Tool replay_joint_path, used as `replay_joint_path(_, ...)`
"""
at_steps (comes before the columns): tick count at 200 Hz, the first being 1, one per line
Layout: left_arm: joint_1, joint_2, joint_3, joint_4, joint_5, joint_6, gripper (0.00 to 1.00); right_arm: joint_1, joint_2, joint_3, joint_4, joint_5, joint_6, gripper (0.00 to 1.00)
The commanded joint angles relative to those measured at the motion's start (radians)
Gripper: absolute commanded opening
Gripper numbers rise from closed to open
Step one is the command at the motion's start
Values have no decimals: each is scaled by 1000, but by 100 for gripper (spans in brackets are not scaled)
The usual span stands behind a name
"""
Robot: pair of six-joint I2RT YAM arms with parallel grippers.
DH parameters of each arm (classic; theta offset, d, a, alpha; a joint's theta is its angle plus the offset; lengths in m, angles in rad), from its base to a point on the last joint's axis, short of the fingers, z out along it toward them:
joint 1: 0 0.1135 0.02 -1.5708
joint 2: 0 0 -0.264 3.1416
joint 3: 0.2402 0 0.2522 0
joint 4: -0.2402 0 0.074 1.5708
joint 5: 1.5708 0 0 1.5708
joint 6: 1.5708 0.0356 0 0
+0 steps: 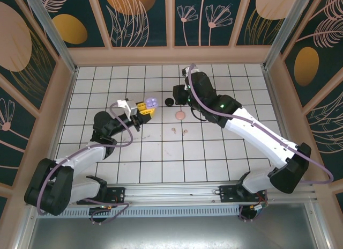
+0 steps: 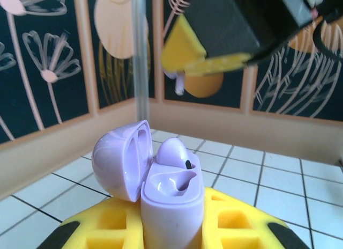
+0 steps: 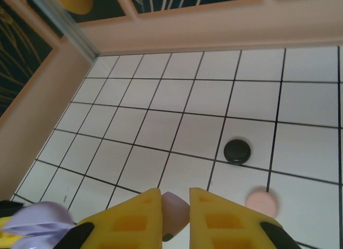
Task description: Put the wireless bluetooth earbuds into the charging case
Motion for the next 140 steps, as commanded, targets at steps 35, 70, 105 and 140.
replay_joint_path(35, -35, 103, 109, -36, 167, 30, 0, 22, -83, -18, 81, -117, -191, 16)
replay_joint_path(70, -45, 148, 163, -42, 199, 20, 0, 51, -85, -11, 61, -123, -245, 16)
replay_joint_path(105, -47, 160, 188, -44, 217, 21, 0, 90, -66, 0, 40, -88, -266, 16)
replay_joint_path(140, -51, 160, 200, -52, 220, 24, 0, 126, -31, 12, 20, -47, -282, 16)
